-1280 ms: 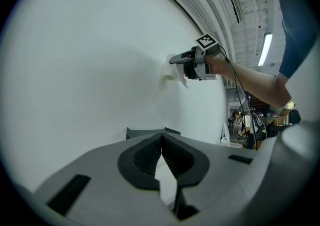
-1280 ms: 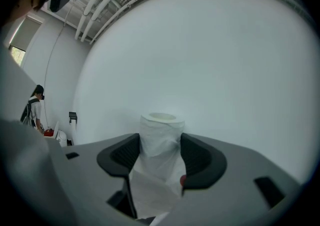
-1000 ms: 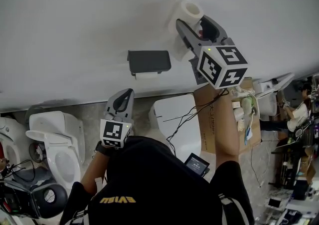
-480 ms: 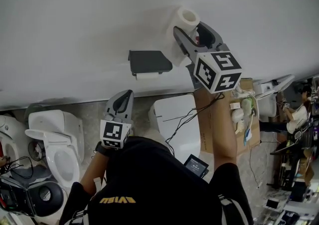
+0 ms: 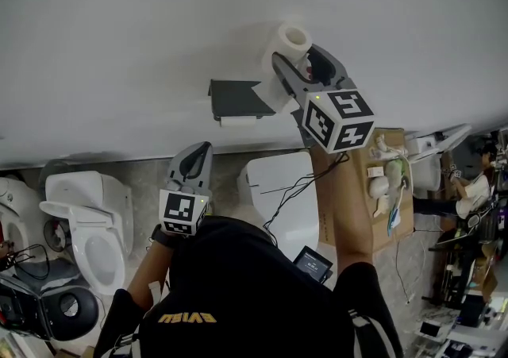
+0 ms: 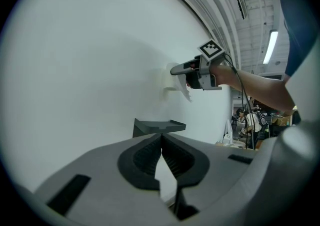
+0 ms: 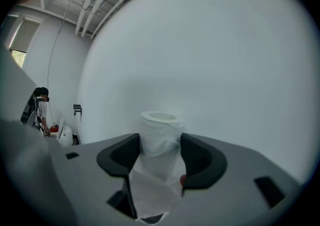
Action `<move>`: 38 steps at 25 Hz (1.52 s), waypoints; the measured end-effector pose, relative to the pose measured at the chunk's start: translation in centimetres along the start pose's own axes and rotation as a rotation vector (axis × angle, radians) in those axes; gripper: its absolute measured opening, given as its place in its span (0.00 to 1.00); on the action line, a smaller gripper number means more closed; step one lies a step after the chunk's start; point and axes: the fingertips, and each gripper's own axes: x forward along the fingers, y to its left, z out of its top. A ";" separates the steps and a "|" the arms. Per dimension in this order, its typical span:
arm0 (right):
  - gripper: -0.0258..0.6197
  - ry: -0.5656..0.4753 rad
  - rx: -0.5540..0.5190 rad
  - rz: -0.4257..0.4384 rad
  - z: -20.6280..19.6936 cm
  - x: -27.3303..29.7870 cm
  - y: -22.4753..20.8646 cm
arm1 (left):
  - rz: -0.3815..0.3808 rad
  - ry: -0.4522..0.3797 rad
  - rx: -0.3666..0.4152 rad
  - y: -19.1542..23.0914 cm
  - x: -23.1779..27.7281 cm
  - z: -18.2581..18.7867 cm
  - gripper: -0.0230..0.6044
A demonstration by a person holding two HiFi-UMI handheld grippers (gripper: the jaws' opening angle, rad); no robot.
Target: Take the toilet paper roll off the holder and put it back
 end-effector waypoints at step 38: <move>0.44 0.054 0.065 0.017 -11.1 3.1 3.2 | -0.002 0.011 -0.020 0.2 0.1 -0.6 0.05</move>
